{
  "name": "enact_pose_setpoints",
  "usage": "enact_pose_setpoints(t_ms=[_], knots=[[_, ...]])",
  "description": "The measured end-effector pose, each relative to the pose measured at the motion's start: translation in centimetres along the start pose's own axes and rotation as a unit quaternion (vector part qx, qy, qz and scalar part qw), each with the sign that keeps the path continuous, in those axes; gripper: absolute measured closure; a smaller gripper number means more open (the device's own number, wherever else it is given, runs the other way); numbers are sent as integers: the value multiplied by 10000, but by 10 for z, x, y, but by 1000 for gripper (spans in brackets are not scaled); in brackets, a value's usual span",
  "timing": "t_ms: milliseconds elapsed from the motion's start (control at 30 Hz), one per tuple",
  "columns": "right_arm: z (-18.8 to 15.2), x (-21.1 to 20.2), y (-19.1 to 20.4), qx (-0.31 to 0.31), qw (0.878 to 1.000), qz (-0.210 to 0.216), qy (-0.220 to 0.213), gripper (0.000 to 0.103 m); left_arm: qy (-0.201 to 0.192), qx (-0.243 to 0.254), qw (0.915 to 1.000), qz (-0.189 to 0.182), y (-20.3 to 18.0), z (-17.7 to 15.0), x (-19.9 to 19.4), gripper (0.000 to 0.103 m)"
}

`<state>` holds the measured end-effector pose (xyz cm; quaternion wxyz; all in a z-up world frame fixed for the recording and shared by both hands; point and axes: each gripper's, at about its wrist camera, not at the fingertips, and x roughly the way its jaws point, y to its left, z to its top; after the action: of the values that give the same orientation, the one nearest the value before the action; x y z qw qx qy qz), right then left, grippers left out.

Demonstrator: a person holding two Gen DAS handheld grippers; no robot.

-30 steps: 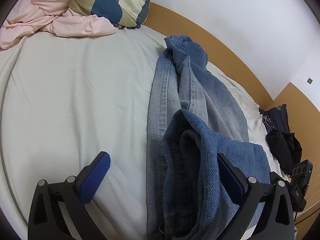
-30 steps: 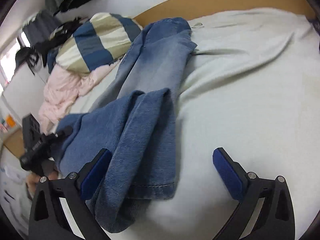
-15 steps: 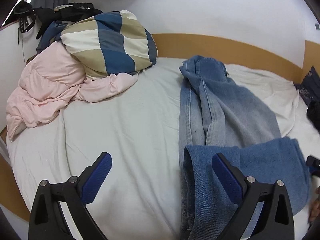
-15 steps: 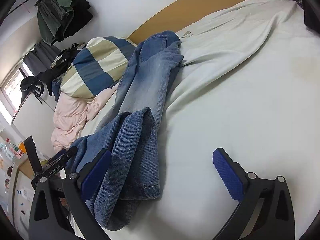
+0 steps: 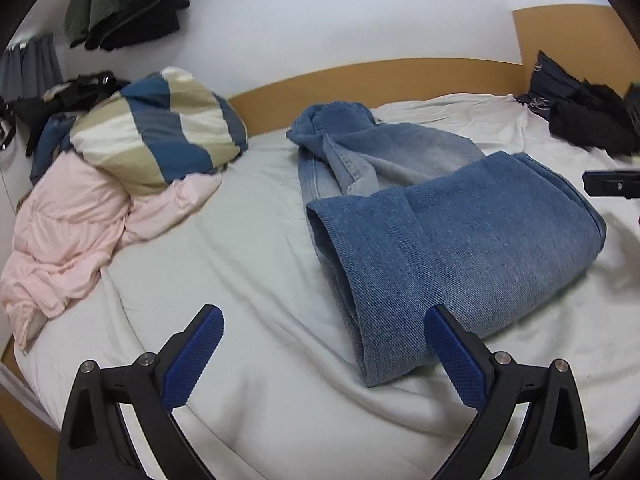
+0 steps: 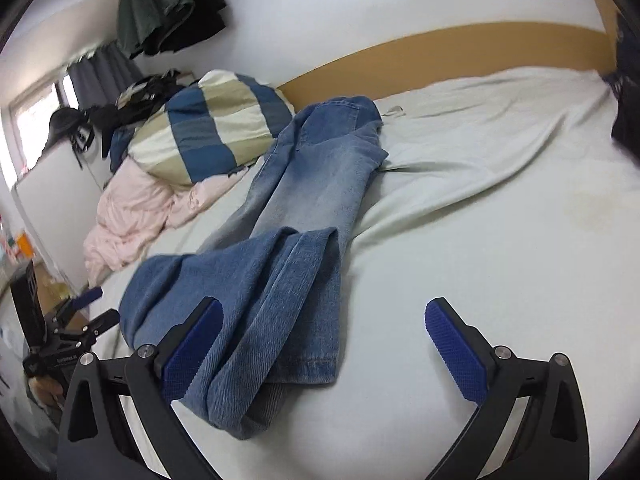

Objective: Fold clothes

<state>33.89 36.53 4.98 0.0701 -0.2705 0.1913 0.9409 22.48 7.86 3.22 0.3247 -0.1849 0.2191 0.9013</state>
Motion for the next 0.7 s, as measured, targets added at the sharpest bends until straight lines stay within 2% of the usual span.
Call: enact_pose_setpoints(t_ms=[100,167,233,333,467,500,567,600,700], knots=[[-11,-9,24,-883,9958,-103,239,0,-160,9,9997,-192,3,-5,0,2],[-23,-22,48,-1762,9840,-139,200,0,-154,-86,9989,-431,7,-4,1,2],[-40,-34,76,-2801,9595,-280,62,0,-187,-68,9979,-615,7,-1,1,2],[-63,-28,113,-4121,9087,-644,169,0,-341,74,9971,-671,0,3,-6,2],[-76,19,132,-4783,8666,-1060,954,1,-607,296,9944,-813,-11,6,-20,2],[-76,27,134,-4901,8578,-1233,937,3,-648,407,9940,-780,-15,6,-22,2],[-70,36,136,-5011,8475,-1523,866,11,-735,670,9936,-533,-23,6,-25,2],[-67,39,137,-5050,8432,-1649,824,11,-816,793,9924,-457,-27,7,-27,2],[-43,31,139,-4883,8546,-1666,594,11,-918,1210,9874,-449,-42,13,-25,2]])
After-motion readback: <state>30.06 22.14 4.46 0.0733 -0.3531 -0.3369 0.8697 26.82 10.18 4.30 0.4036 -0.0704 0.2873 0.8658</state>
